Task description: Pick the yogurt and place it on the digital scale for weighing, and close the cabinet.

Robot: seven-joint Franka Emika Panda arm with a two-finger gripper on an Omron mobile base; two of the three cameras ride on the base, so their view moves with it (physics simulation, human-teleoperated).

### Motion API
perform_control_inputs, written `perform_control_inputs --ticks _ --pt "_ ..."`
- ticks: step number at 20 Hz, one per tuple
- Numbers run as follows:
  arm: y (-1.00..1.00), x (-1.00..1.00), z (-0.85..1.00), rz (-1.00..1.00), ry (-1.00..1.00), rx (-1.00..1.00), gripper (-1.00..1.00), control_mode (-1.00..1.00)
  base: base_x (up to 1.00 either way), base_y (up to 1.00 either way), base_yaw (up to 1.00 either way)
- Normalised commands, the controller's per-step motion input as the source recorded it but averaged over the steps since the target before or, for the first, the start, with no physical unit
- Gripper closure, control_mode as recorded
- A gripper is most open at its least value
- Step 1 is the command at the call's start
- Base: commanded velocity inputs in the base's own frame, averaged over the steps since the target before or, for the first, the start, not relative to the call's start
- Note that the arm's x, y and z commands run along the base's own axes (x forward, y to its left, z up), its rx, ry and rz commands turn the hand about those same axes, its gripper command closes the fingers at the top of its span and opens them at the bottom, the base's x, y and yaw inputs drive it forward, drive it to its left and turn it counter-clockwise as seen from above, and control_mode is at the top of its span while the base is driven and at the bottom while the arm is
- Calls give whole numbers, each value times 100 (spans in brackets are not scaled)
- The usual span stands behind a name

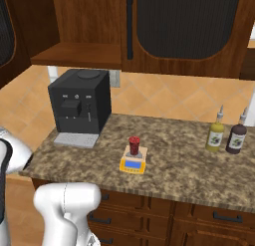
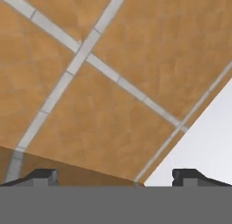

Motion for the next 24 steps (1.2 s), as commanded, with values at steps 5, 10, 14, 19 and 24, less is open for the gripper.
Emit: perform_control_inputs --ticks 5,10,14,19,24 --pt "-2 0 13 0 31 67 -100 -100 0 0 0" --pt "-22 -4 53 0 21 71 -100 -100 0 0 0" --pt "-52 -23 67 0 16 80 -100 -100 0 0 0" --pt "-79 -24 77 0 13 89 -100 -100 0 0 0" --pt "-84 -12 73 1 3 91 -100 -100 0 0 0"
